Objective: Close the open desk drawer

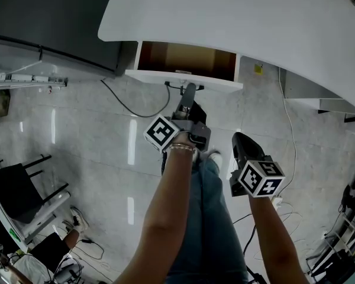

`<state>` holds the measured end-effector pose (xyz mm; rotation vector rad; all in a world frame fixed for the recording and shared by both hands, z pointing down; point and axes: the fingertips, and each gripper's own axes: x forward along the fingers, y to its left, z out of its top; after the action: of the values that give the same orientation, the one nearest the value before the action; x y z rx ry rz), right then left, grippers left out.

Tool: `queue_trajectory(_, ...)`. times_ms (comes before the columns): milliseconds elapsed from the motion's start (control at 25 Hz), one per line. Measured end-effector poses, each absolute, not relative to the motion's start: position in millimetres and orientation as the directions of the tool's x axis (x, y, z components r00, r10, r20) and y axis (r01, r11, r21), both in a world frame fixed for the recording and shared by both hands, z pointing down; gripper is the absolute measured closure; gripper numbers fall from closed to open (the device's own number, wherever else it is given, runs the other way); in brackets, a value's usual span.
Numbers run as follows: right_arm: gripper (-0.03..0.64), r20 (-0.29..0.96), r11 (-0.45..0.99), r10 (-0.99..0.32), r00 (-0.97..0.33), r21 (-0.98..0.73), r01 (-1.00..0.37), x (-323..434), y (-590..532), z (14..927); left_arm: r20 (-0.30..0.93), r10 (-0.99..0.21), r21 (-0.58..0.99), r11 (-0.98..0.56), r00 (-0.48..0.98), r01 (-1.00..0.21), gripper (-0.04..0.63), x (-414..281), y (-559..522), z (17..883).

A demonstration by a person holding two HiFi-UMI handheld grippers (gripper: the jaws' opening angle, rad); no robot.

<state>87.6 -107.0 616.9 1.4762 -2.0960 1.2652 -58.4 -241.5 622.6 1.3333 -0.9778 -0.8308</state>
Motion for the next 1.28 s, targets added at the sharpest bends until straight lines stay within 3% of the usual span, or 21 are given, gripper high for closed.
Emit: queue_trajectory(1280, 0.617, 0.665, 0.051, -0.625, -0.41, -0.489, -0.871, 96, -123, 620, 0.166, -0.906, 0.986, 0.152, 0.388, -0.067, 0.5, -49, -314, 622)
